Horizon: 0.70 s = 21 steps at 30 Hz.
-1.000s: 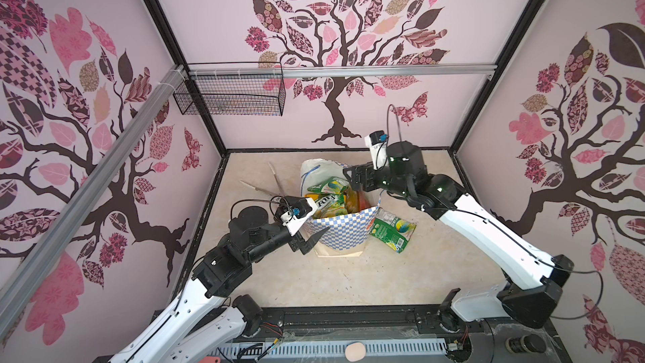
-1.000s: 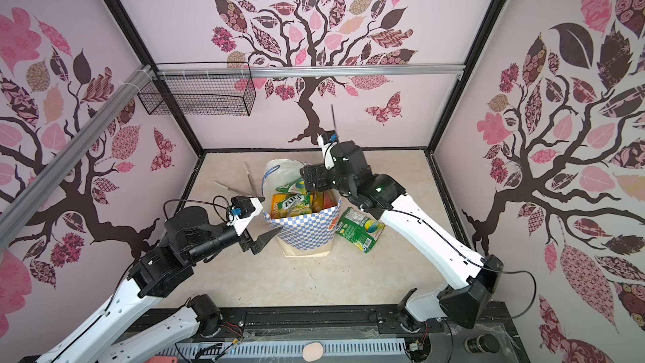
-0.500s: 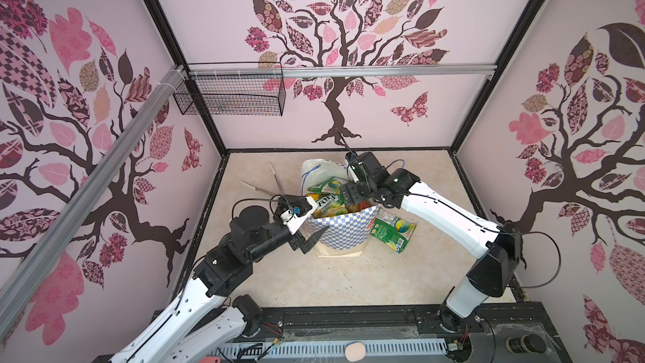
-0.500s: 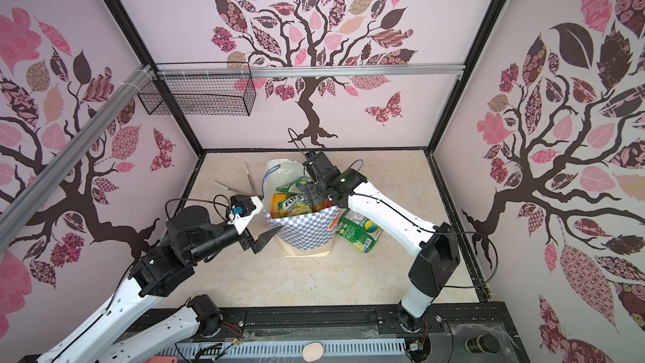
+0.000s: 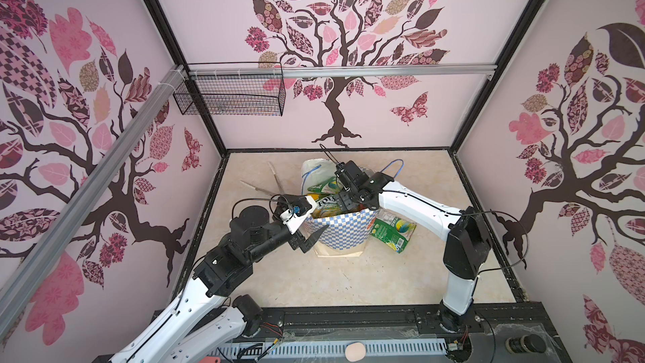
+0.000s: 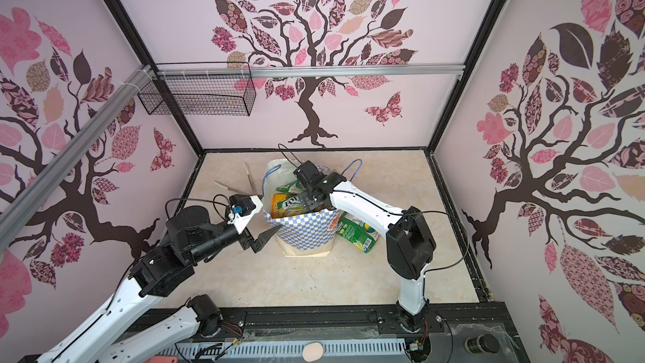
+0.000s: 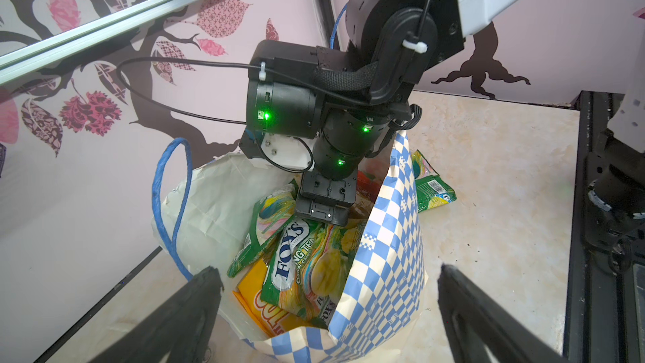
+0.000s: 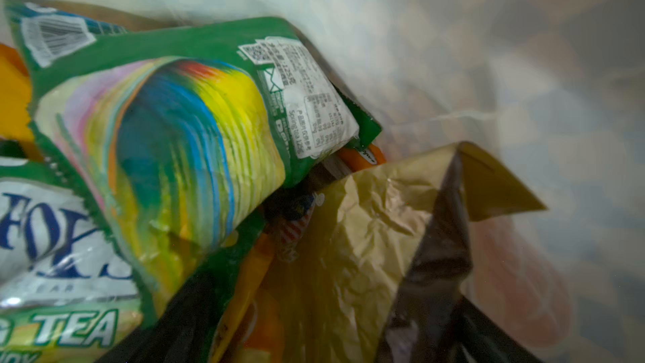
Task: Take the snacks out of the paper bag
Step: Pick up the snack from the paper bag.
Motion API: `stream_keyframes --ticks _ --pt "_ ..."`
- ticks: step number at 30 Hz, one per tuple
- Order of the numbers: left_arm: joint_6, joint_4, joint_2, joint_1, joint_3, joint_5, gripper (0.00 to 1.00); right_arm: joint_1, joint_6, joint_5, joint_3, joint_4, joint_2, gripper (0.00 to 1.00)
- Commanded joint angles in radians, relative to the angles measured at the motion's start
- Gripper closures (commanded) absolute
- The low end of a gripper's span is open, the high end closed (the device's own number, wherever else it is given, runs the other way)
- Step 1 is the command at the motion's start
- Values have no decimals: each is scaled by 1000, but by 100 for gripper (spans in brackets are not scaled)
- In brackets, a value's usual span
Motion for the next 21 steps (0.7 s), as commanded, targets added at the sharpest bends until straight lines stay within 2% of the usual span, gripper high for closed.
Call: stream_keyframes --ticks 1,4,6,11,13,18,21 --pt "-5 20 -5 0 -28 -7 2 -3 18 -32 4 -22 40 11" --pt "-5 19 -7 0 -29 -8 1 -3 29 -85 -13 -5 26 22" --pt "-5 22 -7 -1 -28 -6 1 -3 33 -113 -35 20 8 35" --pt "-5 22 -7 0 -29 -8 1 -3 36 -131 -41 42 -32 75" --pt "-7 21 -7 0 -28 -7 1 -4 37 -129 -37 46 -55 87" --pt "-5 22 -12 2 -29 -8 2 -4 46 -140 -46 83 -137 98" --pt "-7 21 -13 1 -29 -4 2 -4 59 -151 -57 121 -192 100"
